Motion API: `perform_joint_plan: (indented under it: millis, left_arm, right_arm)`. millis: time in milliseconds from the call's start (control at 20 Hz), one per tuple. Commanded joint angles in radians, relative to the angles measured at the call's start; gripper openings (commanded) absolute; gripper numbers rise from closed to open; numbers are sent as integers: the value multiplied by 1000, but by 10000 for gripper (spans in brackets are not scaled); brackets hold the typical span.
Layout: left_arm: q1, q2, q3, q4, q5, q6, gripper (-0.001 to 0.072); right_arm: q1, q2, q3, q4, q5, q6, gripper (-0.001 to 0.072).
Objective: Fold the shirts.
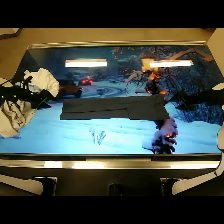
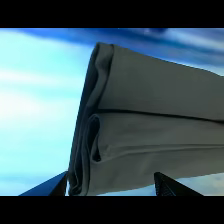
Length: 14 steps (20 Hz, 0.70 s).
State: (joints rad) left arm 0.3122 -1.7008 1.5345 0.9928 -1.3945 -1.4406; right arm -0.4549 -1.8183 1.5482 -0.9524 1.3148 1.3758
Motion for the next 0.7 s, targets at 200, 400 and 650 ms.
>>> perform_joint_plan:
  millis: [200,400,650]
  left_arm:
    - [-58,156,0,1,-5,0,640]
    - [-137,165,0,1,-4,0,640]
    - [-293,154,-1,1,40,3,636]
  right_arm:
    - [-15,-167,1,135,43,-67,709]
    - [72,-180,1,180,44,-117,705]
    - [186,-167,2,172,21,-37,239]
